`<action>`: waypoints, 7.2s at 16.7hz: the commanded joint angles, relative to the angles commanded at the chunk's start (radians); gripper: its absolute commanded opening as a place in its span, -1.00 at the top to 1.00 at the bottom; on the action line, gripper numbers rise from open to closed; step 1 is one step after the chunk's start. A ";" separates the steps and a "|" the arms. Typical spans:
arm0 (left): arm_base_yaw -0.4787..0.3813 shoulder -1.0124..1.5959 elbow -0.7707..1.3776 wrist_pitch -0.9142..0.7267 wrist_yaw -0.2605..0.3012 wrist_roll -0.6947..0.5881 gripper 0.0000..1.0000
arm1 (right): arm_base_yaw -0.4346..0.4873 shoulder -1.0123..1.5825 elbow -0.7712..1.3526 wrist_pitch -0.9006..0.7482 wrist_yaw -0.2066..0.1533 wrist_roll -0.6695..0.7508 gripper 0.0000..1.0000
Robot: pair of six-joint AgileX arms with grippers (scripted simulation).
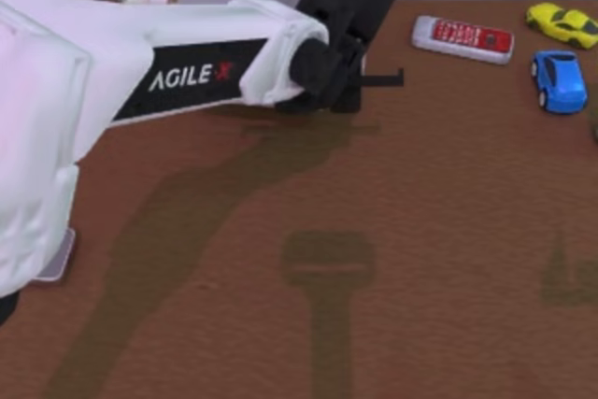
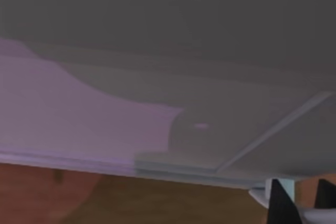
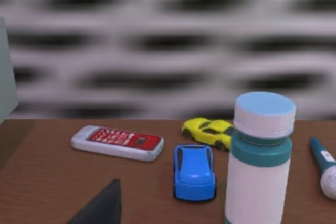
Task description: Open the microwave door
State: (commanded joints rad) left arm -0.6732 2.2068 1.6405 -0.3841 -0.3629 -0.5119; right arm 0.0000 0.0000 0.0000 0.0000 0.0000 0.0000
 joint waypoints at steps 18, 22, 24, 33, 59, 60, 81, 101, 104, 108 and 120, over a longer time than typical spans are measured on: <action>0.015 -0.057 -0.085 0.055 0.035 0.065 1.00 | 0.000 0.000 0.000 0.000 0.000 0.000 -1.00; 0.015 -0.057 -0.085 0.055 0.035 0.065 1.00 | 0.000 0.000 0.000 0.000 0.000 0.000 -1.00; 0.015 -0.057 -0.085 0.055 0.035 0.065 1.00 | 0.000 0.000 0.000 0.000 0.000 0.000 -1.00; 0.008 -0.052 -0.089 0.057 0.041 0.064 1.00 | 0.000 0.000 0.000 0.000 0.000 0.000 -1.00; 0.025 -0.107 -0.169 0.108 0.082 0.130 1.00 | 0.000 0.000 0.000 0.000 0.000 0.000 -1.00; 0.025 -0.107 -0.169 0.108 0.082 0.130 1.00 | 0.000 0.000 0.000 0.000 0.000 0.000 -1.00; 0.038 -0.157 -0.250 0.156 0.135 0.199 1.00 | 0.000 0.000 0.000 0.000 0.000 0.000 -1.00; 0.048 -0.188 -0.301 0.182 0.170 0.247 1.00 | 0.000 0.000 0.000 0.000 0.000 0.000 -1.00; 0.055 -0.206 -0.326 0.197 0.193 0.272 1.00 | 0.000 0.000 0.000 0.000 0.000 0.000 -1.00; 0.055 -0.206 -0.326 0.197 0.193 0.272 1.00 | 0.000 0.000 0.000 0.000 0.000 0.000 -1.00; 0.055 -0.206 -0.326 0.197 0.193 0.272 1.00 | 0.000 0.000 0.000 0.000 0.000 0.000 -1.00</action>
State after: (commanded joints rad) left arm -0.6180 2.0005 1.3141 -0.1868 -0.1695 -0.2398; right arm 0.0000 0.0000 0.0000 0.0000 0.0000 0.0000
